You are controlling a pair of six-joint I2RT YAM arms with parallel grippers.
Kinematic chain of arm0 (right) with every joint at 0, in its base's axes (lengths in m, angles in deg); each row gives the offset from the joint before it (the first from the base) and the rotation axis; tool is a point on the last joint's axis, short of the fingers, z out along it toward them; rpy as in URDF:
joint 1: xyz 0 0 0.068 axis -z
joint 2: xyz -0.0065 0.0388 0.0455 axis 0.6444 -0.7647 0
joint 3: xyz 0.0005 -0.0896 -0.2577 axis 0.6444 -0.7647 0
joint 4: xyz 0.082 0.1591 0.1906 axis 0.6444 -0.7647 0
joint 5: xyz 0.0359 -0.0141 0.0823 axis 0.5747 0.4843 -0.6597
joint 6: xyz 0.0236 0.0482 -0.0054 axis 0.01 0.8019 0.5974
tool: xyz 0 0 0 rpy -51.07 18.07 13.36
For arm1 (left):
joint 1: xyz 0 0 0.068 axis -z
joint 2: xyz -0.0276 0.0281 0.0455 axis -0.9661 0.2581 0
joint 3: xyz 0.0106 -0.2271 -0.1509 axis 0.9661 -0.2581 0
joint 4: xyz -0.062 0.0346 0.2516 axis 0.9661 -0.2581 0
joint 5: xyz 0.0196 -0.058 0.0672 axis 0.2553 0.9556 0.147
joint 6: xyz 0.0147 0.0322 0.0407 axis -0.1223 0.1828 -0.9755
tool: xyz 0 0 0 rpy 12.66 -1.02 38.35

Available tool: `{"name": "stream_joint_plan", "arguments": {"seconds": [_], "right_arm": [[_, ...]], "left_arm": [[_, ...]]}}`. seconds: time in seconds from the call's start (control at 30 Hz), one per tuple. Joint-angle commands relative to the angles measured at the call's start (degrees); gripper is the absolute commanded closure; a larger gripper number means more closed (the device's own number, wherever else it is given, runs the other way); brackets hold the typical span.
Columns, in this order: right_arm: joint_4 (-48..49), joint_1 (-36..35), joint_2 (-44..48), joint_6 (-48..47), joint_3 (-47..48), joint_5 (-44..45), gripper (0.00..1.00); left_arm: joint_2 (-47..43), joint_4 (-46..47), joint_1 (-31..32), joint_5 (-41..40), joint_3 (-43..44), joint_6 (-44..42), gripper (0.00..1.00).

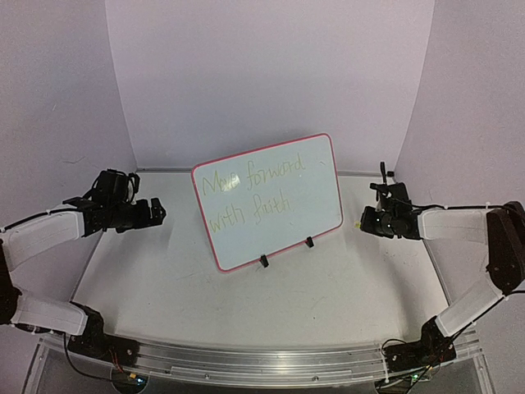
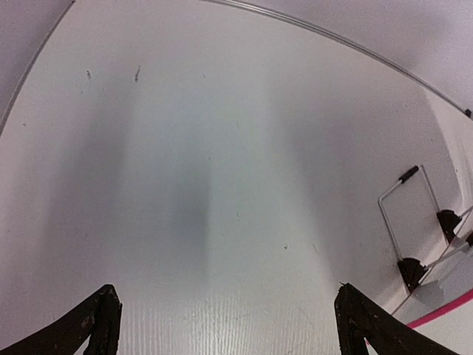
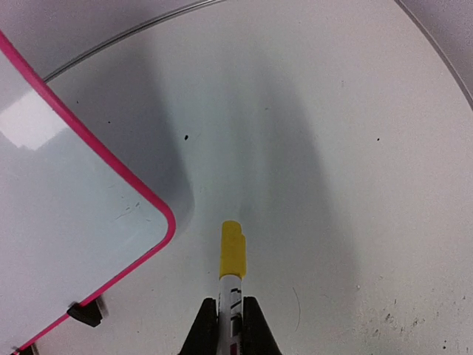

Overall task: Write a sentence on the whiteboard
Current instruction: Put down the whiteboard marker at the center of the board, then reset both arms

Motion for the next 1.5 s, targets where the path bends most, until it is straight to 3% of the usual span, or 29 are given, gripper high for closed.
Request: {"name": "stream_joint_plan", "arguments": {"seconds": [0.0, 0.2, 0.27, 0.5, 0.7, 0.87, 1.17, 1.47], "right_arm": [[5.6, 0.8, -1.7, 0.7, -1.0, 3.7, 0.69], [5.4, 2.8, 0.4, -0.8, -2.6, 2.7, 0.16], [5.1, 4.0, 0.3, -2.6, -1.9, 0.7, 0.03], [4.9, 11.4, -0.1, -9.0, 1.8, -6.6, 0.02], [14.5, 21.6, 1.8, -12.5, -1.6, -13.0, 0.02], [26.8, 24.4, 2.0, -15.3, -8.3, -9.3, 0.02], [43.3, 24.7, -0.7, -17.9, -18.0, -3.9, 0.02], [44.9, 24.7, -1.1, -18.2, -18.4, -3.5, 0.02]], "left_arm": [[1.0, 6.5, -4.1, -2.1, -0.2, -0.8, 0.01], [3.9, 9.4, -8.0, -2.7, -0.9, -2.2, 0.01], [5.4, 10.1, -9.1, -3.1, -0.6, -3.4, 0.01], [10.2, 17.7, -17.4, -4.3, -1.1, -5.0, 0.0], [13.6, 31.0, -24.1, -7.0, -3.8, -8.8, 0.0], [17.9, 44.6, -24.4, -12.1, -9.6, -12.1, 0.0], [23.8, 51.4, -23.6, -8.6, -11.7, -14.6, 0.01], [23.6, 52.3, -23.0, -9.6, -12.2, -14.8, 0.01]]}}
